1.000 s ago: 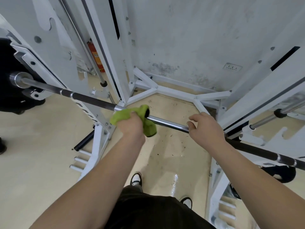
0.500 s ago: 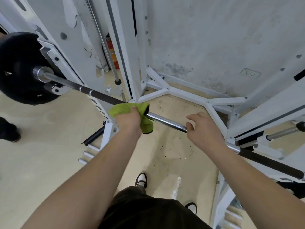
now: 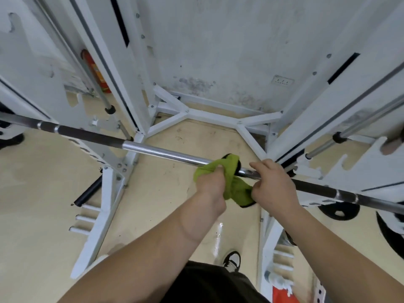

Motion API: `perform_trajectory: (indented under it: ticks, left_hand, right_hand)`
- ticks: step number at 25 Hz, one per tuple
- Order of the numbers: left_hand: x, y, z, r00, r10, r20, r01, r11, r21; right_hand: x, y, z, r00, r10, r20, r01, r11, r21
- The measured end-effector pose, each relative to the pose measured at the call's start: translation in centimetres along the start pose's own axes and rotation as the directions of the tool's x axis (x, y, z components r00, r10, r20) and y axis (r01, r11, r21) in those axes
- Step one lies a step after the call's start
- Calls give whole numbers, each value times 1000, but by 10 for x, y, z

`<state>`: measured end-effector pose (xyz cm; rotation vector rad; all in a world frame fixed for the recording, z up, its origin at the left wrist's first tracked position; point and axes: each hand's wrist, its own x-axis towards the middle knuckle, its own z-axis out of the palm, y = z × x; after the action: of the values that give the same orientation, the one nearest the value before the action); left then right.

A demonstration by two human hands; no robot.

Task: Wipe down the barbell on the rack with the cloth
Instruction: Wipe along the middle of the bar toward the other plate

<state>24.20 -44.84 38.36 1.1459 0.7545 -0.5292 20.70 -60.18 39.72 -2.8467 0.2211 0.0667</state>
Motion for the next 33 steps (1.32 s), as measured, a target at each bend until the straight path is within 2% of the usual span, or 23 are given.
perform_trajectory:
  ticks: [3, 5, 9, 11, 13, 16, 17, 19, 20, 22, 23, 24, 25, 26, 27, 28, 29, 30, 31, 32, 33]
  left_hand:
    - [-10, -8, 6, 998, 29, -48, -34, 992, -120]
    - [-16, -21, 24, 995, 49, -82, -60, 990, -130]
    - [-28, -75, 95, 974, -217, 60, 220, 975, -41]
    - [-31, -86, 111, 950, -279, 141, 286, 958, -28]
    - [-26, -86, 108, 962, -202, 181, 225, 967, -115]
    - [-12, -83, 90, 998, -57, 34, 61, 987, -149]
    - [-16, -86, 91, 999, -21, -24, 18, 993, -116]
    - [-34, -93, 103, 999, 1, -44, -3, 999, -46]
    - [-45, -96, 110, 1000, -19, -6, 19, 999, -26]
    - [-68, -92, 118, 998, -5, 59, 3, 999, 39]
    - [-78, -84, 117, 997, 58, 49, -63, 993, 98]
    - [-86, -73, 115, 988, 152, 32, -155, 973, 172]
    - [-94, -59, 113, 965, 260, 30, -258, 926, 276]
    - [-100, -45, 111, 927, 370, 53, -358, 838, 413]
    - [-103, -33, 112, 874, 472, 113, -445, 686, 575]
    - [-100, -25, 115, 810, 548, 208, -499, 458, 736]
    - [-93, -23, 120, 750, 576, 325, -500, 172, 849]
    - [-86, -24, 127, 711, 553, 435, -459, -104, 882]
    - [-76, -30, 132, 703, 491, 514, -409, -312, 858]
    - [-65, -38, 134, 716, 416, 561, -384, -436, 814]
    - [-54, -46, 131, 740, 343, 579, -384, -490, 782]
  right_hand:
    - [-20, 48, -9, 998, 57, -35, -58, 997, -46]
    - [-28, 71, -12, 997, 74, -39, -76, 995, -64]
    - [-32, 101, -21, 992, 50, -115, -60, 994, -89]
    - [-33, 110, -26, 992, 68, -110, -77, 994, -83]
    - [-35, 121, -29, 993, 45, -112, -50, 998, -40]
    - [-38, 130, -31, 993, -40, -108, 36, 999, -38]
    - [-39, 131, -31, 995, -45, -88, 42, 998, -38]
    - [-38, 135, -33, 999, -53, -6, 53, 999, -8]
    - [-39, 139, -35, 997, -63, 37, 61, 997, 45]
    - [-40, 150, -47, 997, -52, 62, 33, 963, 269]
    - [-40, 160, -52, 999, -13, 36, 0, 936, 351]
    - [-39, 170, -57, 999, 34, 11, -36, 933, 358]
    - [-37, 180, -63, 997, 76, 12, -76, 953, 292]
    - [-35, 190, -68, 994, 106, 41, -112, 974, 196]
    - [-34, 198, -70, 989, 120, 85, -128, 987, 96]
    - [-34, 203, -71, 985, 123, 122, -125, 992, 11]
    - [-35, 205, -70, 982, 121, 142, -115, 992, -53]
    - [-36, 206, -69, 983, 118, 142, -105, 990, -94]
    - [-38, 208, -68, 986, 112, 127, -99, 989, -110]
    - [-40, 211, -67, 988, 111, 107, -100, 990, -103]
    - [-40, 213, -67, 990, 109, 95, -101, 991, -86]
